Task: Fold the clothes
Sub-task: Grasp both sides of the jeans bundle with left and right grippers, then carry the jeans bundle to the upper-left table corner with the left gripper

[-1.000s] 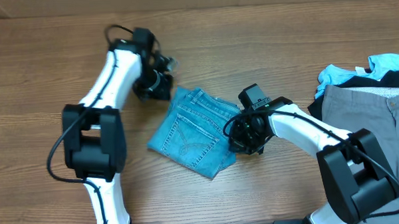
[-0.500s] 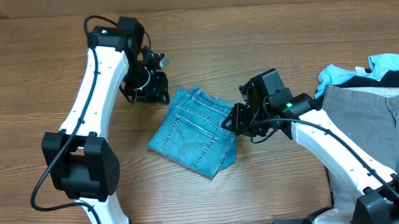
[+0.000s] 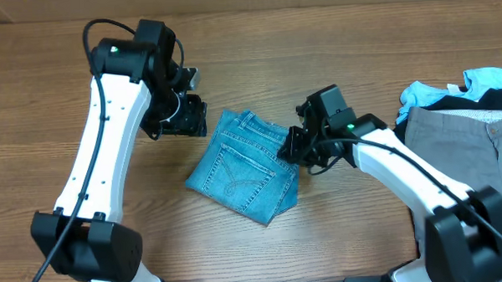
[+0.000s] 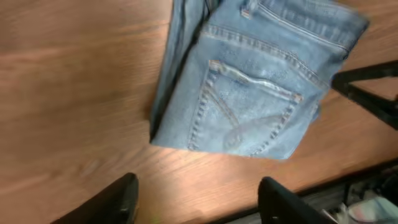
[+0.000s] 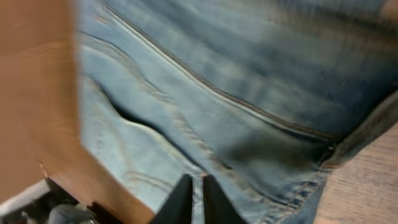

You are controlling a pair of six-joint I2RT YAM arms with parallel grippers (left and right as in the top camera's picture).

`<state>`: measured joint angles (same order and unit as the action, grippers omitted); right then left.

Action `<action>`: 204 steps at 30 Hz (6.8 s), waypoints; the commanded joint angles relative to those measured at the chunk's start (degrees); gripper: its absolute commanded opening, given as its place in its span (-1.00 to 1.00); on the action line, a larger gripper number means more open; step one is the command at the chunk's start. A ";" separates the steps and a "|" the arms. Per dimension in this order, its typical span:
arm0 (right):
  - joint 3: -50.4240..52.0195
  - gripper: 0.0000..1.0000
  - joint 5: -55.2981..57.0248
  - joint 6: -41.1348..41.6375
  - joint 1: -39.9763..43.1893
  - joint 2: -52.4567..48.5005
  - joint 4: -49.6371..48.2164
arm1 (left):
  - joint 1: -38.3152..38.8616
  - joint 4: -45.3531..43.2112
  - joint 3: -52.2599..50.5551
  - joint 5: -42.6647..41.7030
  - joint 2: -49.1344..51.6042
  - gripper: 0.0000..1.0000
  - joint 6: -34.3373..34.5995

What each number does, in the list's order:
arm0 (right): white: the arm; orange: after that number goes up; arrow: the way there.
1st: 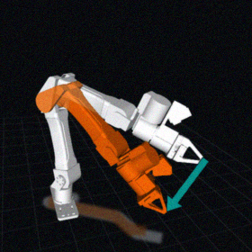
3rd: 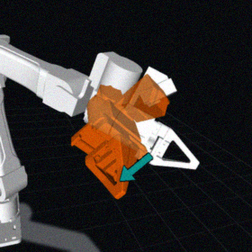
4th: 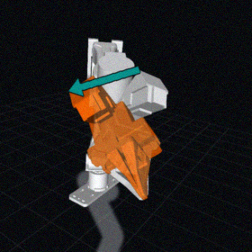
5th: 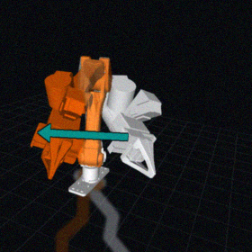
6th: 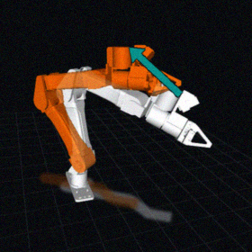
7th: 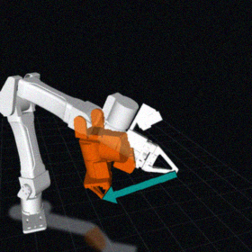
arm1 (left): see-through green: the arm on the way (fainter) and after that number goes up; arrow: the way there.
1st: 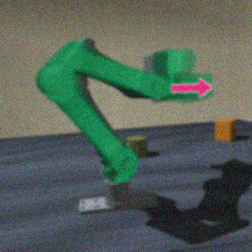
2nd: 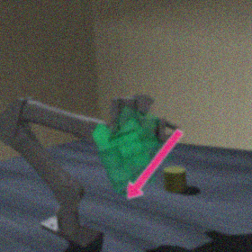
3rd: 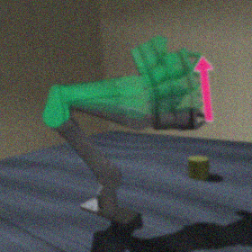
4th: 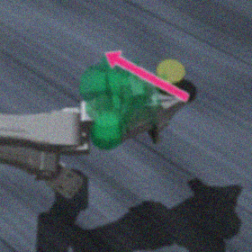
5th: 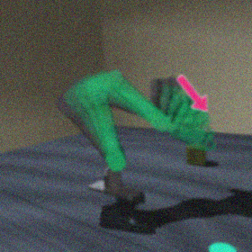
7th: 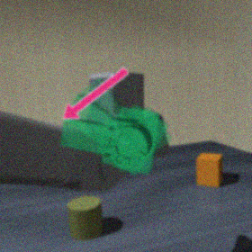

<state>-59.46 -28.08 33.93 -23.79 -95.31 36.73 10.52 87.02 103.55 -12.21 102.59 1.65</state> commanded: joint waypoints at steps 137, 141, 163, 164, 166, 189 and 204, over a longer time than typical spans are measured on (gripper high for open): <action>4.02 -0.92 0.98 1.29 -0.15 -5.66 2.80 | 7.76 -39.45 -38.58 -20.17 19.56 -0.92 -3.02; 3.91 -0.92 1.05 1.25 -0.15 -5.55 4.20 | 6.82 -39.01 -38.23 -20.46 19.50 -0.91 -2.49; -11.54 -0.91 1.05 -7.43 5.86 8.90 20.85 | -19.76 -33.77 -14.01 -27.10 5.25 -0.92 4.33; -11.54 -0.91 1.05 -7.41 5.86 8.90 20.87 | -20.87 -35.21 -14.03 -25.81 5.42 -0.92 5.64; -11.54 -0.91 1.05 -7.41 5.86 8.90 21.07 | -25.03 -39.63 -14.12 -19.67 6.58 -0.92 10.19; -11.54 -0.91 1.09 -7.41 5.86 8.90 23.21 | -44.68 -53.79 -14.14 -14.16 21.38 -0.91 35.21; -11.54 -0.91 1.51 -7.41 5.86 8.90 23.56 | -42.99 -57.42 -14.14 -19.89 21.38 0.58 39.41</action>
<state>-70.24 -26.92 26.94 -18.02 -86.52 60.14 -32.60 29.10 88.18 -27.86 123.68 42.28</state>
